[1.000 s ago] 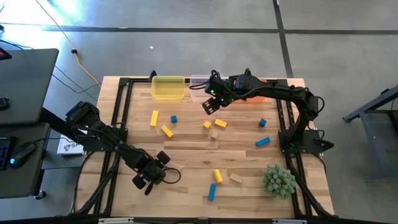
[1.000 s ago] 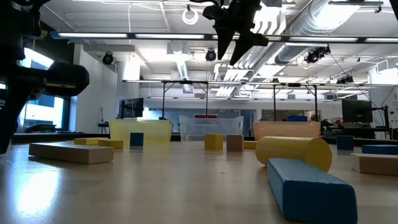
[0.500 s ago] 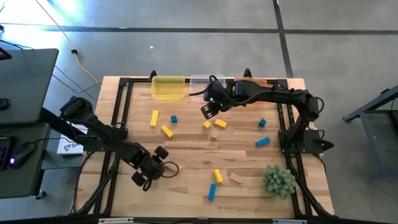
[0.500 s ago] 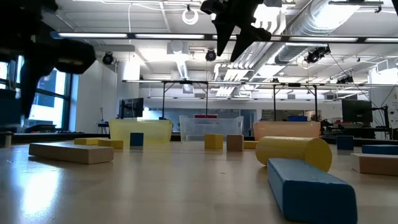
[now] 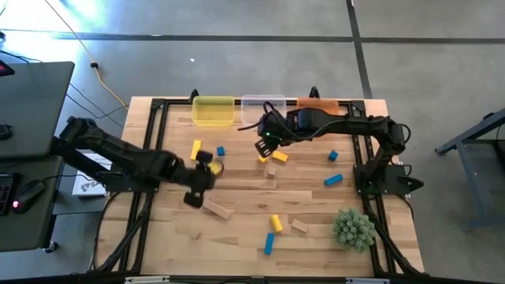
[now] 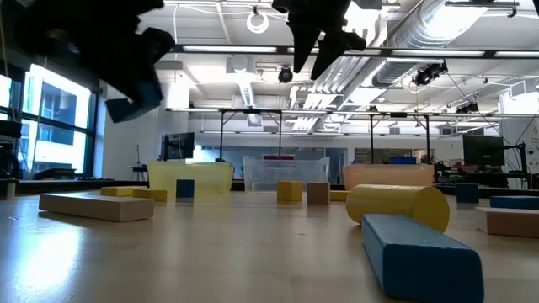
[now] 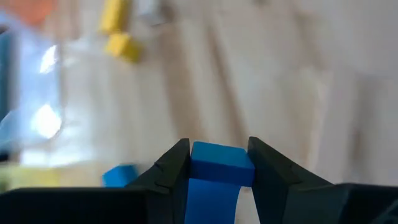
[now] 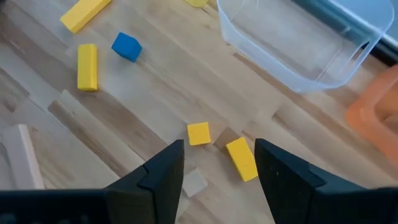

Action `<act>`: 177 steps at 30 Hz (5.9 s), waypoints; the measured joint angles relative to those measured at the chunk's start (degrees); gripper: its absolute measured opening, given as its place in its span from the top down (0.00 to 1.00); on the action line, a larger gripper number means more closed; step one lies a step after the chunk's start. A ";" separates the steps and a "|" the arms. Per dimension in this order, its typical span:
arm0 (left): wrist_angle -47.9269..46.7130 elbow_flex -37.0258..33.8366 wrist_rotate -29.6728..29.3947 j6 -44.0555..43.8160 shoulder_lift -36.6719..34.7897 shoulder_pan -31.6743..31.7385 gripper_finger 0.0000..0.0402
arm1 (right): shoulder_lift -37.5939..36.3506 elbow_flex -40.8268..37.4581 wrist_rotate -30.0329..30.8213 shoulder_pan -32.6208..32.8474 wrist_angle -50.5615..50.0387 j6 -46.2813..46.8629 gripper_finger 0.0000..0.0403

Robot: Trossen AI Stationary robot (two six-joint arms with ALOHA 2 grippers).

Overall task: Sort & place blocks by color
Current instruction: Put the blue block into the yellow bin, then put the yellow block into the transparent bin

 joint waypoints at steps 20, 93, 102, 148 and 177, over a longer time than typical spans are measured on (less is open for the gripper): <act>21.47 0.02 4.54 7.52 2.31 42.12 0.73 | 0.00 0.00 -1.09 -4.33 0.51 -12.19 0.54; 19.91 0.04 18.88 -2.27 -3.82 45.91 0.48 | 3.13 -0.11 -8.58 23.82 -0.29 40.23 0.48; 13.08 0.04 19.99 -3.04 -5.82 37.76 0.48 | 10.63 -0.15 -14.15 26.15 1.76 42.66 0.48; 12.20 0.04 19.53 -1.73 -5.76 34.09 0.48 | 26.23 0.04 -20.93 27.43 2.51 46.95 0.81; 10.24 0.04 19.31 -1.53 -5.74 34.18 0.48 | 23.19 7.41 -20.50 21.16 5.19 28.24 0.85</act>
